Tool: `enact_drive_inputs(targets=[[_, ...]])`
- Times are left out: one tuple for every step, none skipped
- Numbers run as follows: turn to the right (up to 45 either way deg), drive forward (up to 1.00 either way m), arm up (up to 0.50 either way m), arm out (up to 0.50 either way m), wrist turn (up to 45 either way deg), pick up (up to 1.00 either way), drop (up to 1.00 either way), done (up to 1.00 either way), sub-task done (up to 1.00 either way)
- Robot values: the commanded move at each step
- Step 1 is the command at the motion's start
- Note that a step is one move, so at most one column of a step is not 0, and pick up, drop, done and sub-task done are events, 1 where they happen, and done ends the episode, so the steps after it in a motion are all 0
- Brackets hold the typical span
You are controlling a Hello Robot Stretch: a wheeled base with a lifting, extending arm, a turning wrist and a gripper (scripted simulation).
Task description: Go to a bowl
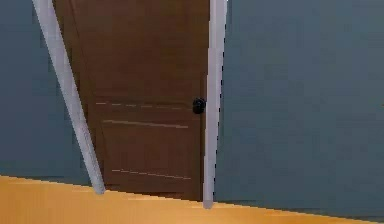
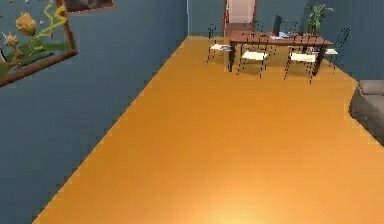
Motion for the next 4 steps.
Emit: enact_drive_inputs(targets=[[-9.0,0.0,0.0,0.0,0.0,0.0,0.0,0.0,0.0],[0.0,0.2,0.0,0.0,0.0,0.0,0.0,0.0,0.0],[-21.0,0.0,0.0,0.0,0.0,0.0,0.0,0.0,0.0],[0.0,0.6,0.0,0.0,0.0,0.0,0.0,0.0,0.0]])
